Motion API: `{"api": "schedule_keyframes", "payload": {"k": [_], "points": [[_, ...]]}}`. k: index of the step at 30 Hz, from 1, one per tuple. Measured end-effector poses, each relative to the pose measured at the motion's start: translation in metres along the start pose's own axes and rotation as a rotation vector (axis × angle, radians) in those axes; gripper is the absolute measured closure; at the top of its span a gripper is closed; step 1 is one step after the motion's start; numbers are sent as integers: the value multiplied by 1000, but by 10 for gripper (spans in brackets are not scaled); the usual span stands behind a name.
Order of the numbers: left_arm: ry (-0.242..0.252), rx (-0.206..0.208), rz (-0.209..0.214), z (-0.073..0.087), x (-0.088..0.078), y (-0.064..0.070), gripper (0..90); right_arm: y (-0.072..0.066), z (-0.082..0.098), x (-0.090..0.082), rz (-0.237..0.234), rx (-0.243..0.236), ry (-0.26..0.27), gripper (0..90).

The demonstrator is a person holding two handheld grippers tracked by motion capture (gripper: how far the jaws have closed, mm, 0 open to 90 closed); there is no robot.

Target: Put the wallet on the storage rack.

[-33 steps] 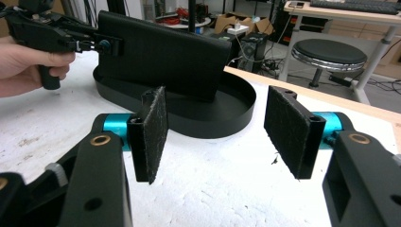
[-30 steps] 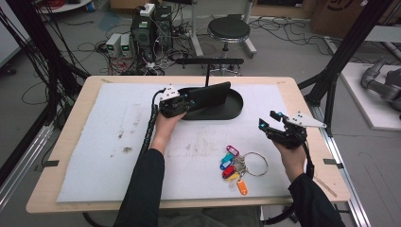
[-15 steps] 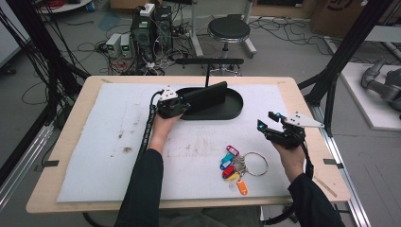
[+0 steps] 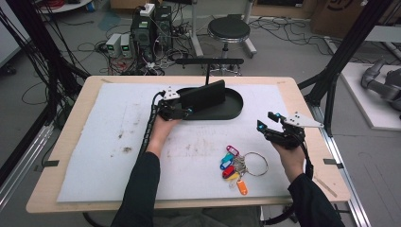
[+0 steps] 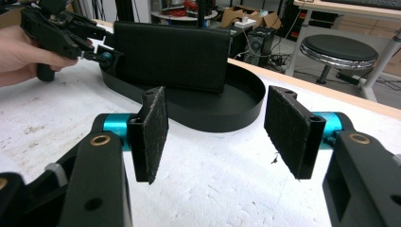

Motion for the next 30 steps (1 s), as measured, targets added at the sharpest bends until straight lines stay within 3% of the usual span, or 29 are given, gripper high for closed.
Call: {"api": "schedule_keyframes", "payload": {"k": [1,4,7,12,13,15,16,17,18,19,22,24,27,30], "points": [[-21,-13,-8,1,-4,-1,269,0,0,-1,3,2,0,410],[-18,-16,-22,1,-11,0,251,0,0,-1,4,0,3,411],[18,29,-50,-2,-30,6,246,1,0,-2,5,7,3,408],[46,50,-42,-4,-50,16,246,3,1,-3,12,7,4,406],[46,61,-23,-5,-57,21,246,3,1,-3,13,5,6,405],[95,74,-27,-8,-77,28,246,4,2,-5,16,10,2,403],[95,74,-27,-8,-77,28,246,4,2,-5,16,10,2,403],[110,83,-30,-7,-89,33,246,5,3,-5,16,5,2,403],[110,83,-30,-7,-89,33,246,5,3,-5,16,5,2,403],[120,93,-37,-3,-104,38,246,6,3,-6,21,11,1,398],[111,103,-40,3,-116,43,249,7,4,-7,25,12,-2,394],[113,94,-56,10,-128,46,249,7,5,-7,26,11,-2,393],[121,46,-42,22,-145,48,249,7,6,-7,30,12,-12,391],[122,12,-59,35,-159,46,248,8,7,-6,36,7,-14,387]]}}
Point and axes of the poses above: each handheld gripper's, and its own axes: x roughly forward along the jaws, z roughly out of its underside, y roughly to its right, the point moved 9 cm from there along x, roughly forward along the jaws, and after that the axes turned 4 degrees about -y, right-handed, at the moved point
